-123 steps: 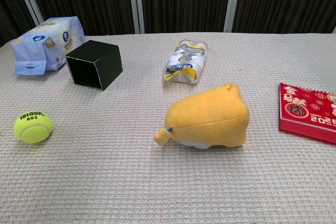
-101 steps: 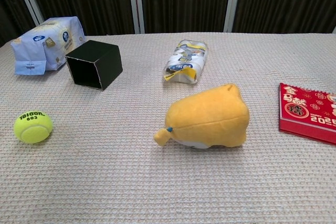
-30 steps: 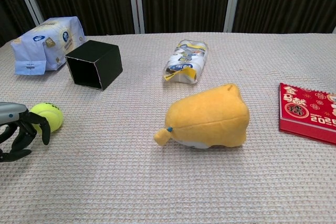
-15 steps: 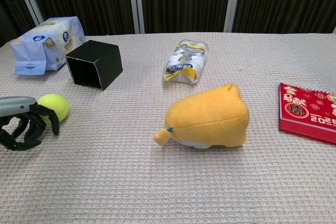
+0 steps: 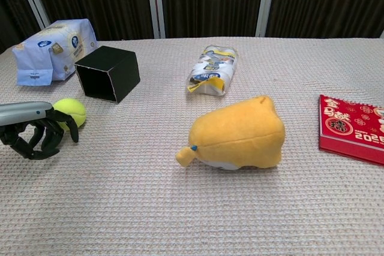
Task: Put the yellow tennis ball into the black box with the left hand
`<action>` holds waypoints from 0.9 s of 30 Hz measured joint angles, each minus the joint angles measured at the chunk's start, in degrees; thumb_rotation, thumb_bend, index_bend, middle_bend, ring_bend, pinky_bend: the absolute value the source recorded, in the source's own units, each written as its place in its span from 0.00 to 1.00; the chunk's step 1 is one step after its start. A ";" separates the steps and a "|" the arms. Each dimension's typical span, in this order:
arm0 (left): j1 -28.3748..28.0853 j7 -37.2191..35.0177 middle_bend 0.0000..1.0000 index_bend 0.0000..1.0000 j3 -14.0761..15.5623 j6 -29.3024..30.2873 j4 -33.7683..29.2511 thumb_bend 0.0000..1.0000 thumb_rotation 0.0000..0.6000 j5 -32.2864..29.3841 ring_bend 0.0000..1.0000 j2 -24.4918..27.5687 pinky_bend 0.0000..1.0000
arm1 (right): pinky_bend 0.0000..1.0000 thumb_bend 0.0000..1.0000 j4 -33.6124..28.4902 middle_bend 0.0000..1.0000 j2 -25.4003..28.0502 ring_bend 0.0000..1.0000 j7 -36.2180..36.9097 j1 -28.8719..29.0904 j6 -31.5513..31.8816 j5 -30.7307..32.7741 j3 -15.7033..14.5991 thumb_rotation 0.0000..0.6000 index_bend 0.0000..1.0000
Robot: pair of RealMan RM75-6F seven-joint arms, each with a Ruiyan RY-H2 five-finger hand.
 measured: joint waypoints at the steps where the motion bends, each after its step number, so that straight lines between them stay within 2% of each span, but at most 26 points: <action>1: -0.09 -0.17 0.63 0.36 -0.06 -0.06 0.28 0.40 1.00 -0.13 0.52 -0.08 0.58 | 0.00 0.28 -0.03 0.00 0.01 0.00 0.00 -0.02 0.00 0.01 -0.02 1.00 0.00; 22: -2.35 -3.74 0.63 0.39 -0.78 -2.52 6.43 0.40 1.00 -2.22 0.52 -1.54 0.58 | 0.00 0.28 -0.02 0.00 -0.16 0.00 -0.47 -0.29 0.71 -0.40 -0.08 1.00 0.00; 27: -3.33 -4.47 0.63 0.42 -1.30 -2.89 7.41 0.40 1.00 -2.34 0.51 -2.00 0.52 | 0.00 0.28 -0.05 0.00 -0.25 0.00 -0.71 -0.38 0.92 -0.56 -0.16 1.00 0.00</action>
